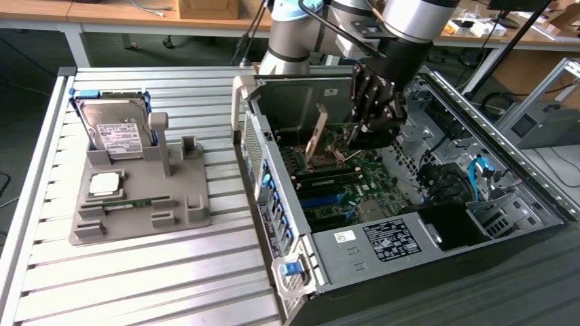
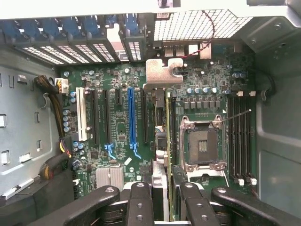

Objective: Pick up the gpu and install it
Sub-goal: 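Insert the gpu into the slot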

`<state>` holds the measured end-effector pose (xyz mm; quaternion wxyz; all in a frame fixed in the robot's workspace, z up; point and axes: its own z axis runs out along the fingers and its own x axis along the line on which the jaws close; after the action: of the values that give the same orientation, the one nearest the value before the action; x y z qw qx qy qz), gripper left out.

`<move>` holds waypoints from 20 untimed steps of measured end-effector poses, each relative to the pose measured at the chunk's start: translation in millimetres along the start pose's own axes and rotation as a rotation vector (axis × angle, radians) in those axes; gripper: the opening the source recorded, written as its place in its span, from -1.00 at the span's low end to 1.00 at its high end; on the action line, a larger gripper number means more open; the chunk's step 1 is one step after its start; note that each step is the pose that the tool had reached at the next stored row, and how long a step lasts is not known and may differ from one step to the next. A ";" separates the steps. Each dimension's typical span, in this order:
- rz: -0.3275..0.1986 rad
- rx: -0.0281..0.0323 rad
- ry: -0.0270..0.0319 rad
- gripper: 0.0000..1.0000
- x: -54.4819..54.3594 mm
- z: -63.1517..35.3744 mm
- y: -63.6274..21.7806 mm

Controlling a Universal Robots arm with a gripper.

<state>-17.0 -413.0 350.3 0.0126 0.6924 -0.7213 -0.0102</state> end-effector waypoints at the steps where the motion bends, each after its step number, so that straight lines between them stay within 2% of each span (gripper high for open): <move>1: 0.000 0.0000 0.0000 -0.45 0.6 0.3 0.0; 20: 0.000 0.0000 0.0001 -0.45 16.1 5.7 0.4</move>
<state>-18.2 -429.1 344.6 0.0126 0.6925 -0.7213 -0.0102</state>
